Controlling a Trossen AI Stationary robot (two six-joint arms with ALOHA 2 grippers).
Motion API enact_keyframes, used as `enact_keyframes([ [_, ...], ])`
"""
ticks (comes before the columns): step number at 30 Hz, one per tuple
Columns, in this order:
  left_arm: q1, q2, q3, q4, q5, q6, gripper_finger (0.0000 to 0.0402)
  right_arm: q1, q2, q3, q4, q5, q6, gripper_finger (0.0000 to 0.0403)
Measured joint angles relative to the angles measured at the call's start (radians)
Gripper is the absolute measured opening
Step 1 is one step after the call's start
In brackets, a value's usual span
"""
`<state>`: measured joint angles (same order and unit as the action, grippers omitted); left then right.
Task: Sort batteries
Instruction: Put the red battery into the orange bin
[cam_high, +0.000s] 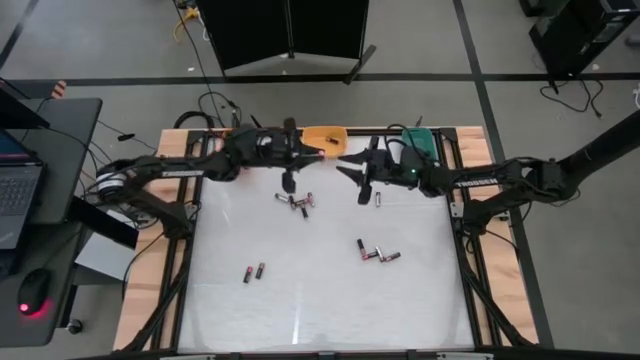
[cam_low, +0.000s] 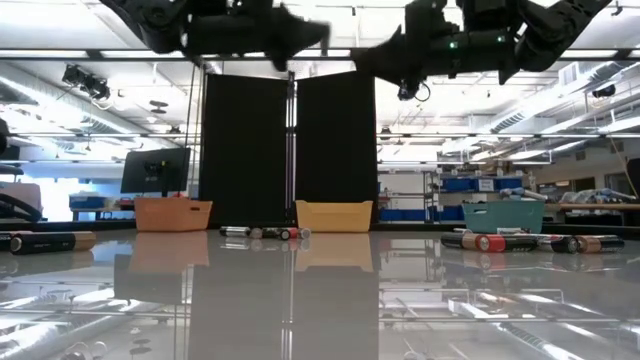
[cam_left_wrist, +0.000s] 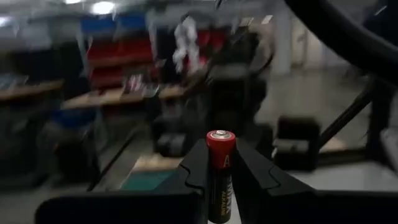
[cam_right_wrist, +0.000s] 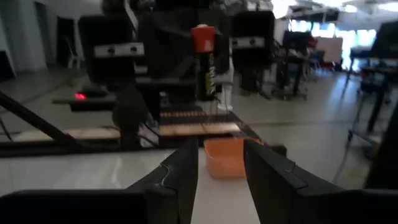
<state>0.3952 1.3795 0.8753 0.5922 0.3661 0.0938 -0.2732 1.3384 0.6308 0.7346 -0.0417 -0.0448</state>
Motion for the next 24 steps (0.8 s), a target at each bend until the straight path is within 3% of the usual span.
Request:
enact_keyframes([
  [6, 0.131, -0.135, 0.026, -0.532, -0.169, 0.036, 0.0048, -0.023, 0.000, 0.000, -0.115, 0.001, 0.025, 0.0137],
  [11, 0.250, -0.151, 0.083, -0.868, -0.322, 0.010, 0.0048, -0.024, 0.000, 0.000, -0.165, 0.001, 0.027, 0.0135],
  [16, 0.395, -0.087, 0.105, -1.032, -0.356, -0.041, 0.0048, -0.024, 0.000, 0.000, -0.168, 0.001, 0.041, 0.0135],
  [24, 0.600, 0.064, 0.105, -1.152, -0.356, -0.056, 0.0048, -0.023, 0.000, 0.000, -0.188, 0.001, 0.045, 0.0135],
])
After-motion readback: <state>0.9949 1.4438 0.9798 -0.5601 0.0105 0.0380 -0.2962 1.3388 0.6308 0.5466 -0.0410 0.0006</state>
